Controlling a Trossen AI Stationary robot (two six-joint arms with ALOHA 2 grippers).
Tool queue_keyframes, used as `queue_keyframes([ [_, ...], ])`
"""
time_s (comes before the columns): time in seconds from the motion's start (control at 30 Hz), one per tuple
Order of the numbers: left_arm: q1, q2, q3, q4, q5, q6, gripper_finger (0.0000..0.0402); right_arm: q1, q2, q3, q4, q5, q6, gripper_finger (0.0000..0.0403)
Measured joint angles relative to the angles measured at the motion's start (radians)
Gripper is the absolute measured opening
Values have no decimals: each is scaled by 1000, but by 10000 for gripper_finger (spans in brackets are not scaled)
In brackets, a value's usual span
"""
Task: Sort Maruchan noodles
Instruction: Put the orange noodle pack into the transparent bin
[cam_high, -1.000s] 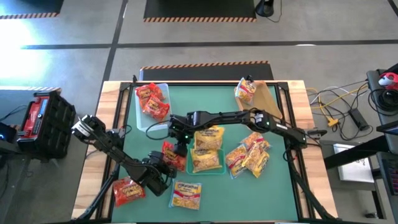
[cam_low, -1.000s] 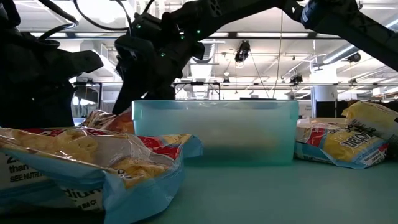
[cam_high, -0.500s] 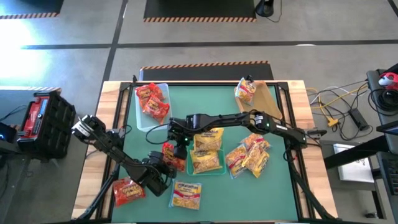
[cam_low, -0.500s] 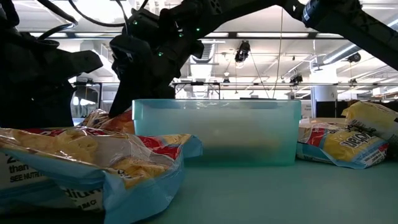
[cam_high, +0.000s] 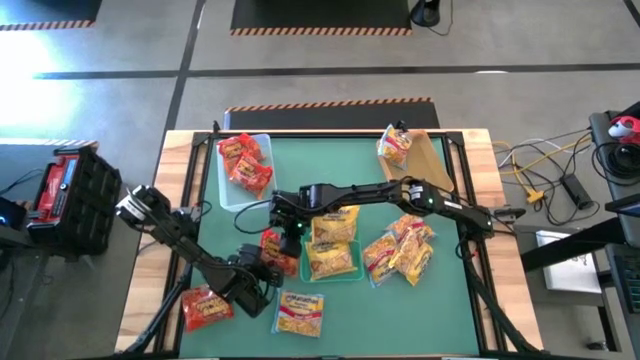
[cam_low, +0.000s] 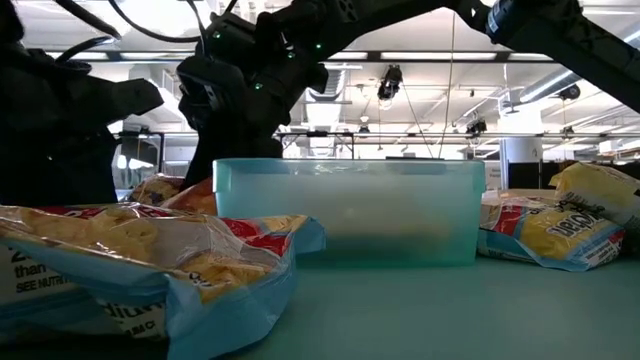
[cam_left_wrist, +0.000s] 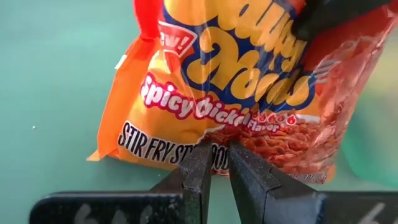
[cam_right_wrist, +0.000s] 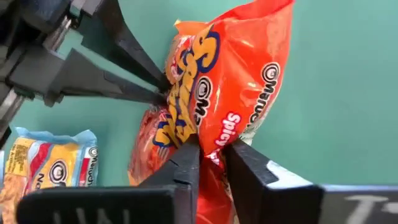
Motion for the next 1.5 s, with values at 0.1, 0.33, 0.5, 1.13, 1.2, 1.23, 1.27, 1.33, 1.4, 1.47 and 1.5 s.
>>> queue_keyframes([
  [0.1,-4,-32,9,-21,0,-1,38,-4,-13,-2,-8,-10,-14,40],
  [0.33,-5,-73,53,-34,-12,0,38,-21,-57,-2,-39,-20,-50,13],
  [0.5,-9,-74,125,-93,-16,5,38,-35,-73,-1,-42,-10,-74,9],
  [1.13,-52,-77,191,-252,-27,-165,39,-180,-215,3,57,40,-187,9],
  [1.2,-51,-77,191,-268,-28,-179,39,-192,-217,3,128,93,-188,9],
  [1.23,-50,-77,191,-276,-28,-183,39,-196,-215,3,163,123,-193,9],
  [1.27,-49,-78,191,-282,-29,-186,39,-200,-212,3,197,152,-207,9],
  [1.33,-45,-78,191,-287,-29,-187,39,-203,-202,3,263,210,-247,9],
  [1.4,-37,-78,191,-301,-29,-188,39,-210,-186,3,318,241,-286,9],
  [1.47,-29,-78,191,-306,-29,-188,39,-216,-166,3,357,242,-315,9],
  [1.5,-24,-78,191,-311,-30,-188,39,-219,-158,3,365,242,-317,9],
])
